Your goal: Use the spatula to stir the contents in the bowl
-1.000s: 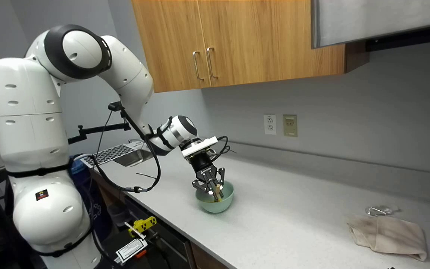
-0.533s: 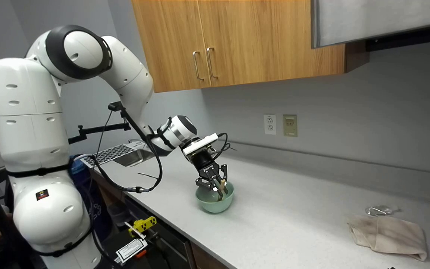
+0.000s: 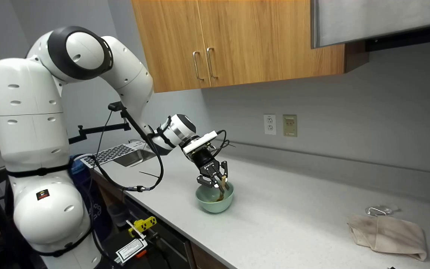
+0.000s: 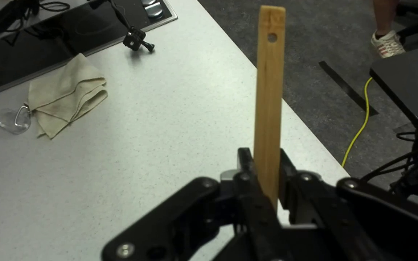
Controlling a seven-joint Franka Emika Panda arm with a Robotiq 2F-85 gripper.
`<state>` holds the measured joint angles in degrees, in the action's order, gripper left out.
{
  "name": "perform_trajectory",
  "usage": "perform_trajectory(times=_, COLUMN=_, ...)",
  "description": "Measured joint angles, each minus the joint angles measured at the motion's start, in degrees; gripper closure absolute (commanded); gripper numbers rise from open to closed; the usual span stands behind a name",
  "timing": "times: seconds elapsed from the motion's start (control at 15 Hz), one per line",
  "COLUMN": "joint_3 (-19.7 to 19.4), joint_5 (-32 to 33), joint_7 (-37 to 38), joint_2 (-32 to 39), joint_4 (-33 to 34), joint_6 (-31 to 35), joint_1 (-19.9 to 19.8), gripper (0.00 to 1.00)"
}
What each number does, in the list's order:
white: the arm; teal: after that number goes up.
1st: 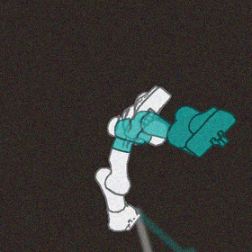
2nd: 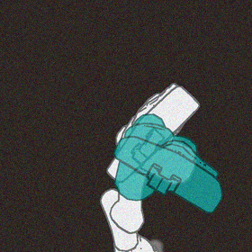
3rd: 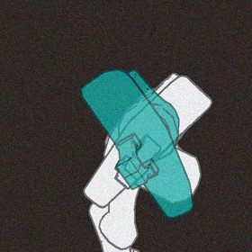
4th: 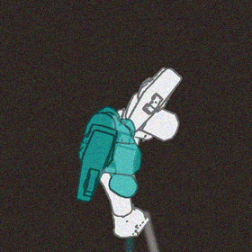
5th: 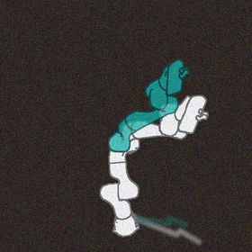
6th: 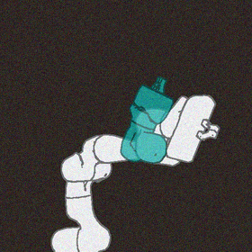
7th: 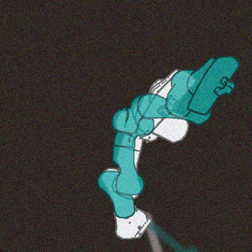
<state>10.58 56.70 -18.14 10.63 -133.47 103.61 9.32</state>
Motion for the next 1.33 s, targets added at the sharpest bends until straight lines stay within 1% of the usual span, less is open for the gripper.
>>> perform_trajectory(times=0.4, joint_3=1.5, joint_5=-1.0, joint_7=0.5, joint_2=1.1, joint_4=0.2, joint_6=-0.1, joint_1=0.9, gripper=0.96)
perform_trajectory(times=0.6, joint_3=1.3, joint_5=-0.6, joint_7=0.5, joint_2=0.8, joint_4=0.2, joint_6=-0.7, joint_1=0.9, gripper=0.96)
perform_trajectory(times=0.93, joint_3=1.1, joint_5=0.6, joint_7=0.9, joint_2=0.4, joint_4=0.3, joint_6=-4.3, joint_1=0.9, gripper=0.96)
perform_trajectory(times=1.33, joint_3=1.1, joint_5=0.6, joint_7=1.2, joint_2=0.4, joint_4=0.3, joint_6=-4.1, joint_1=0.8, gripper=0.96)
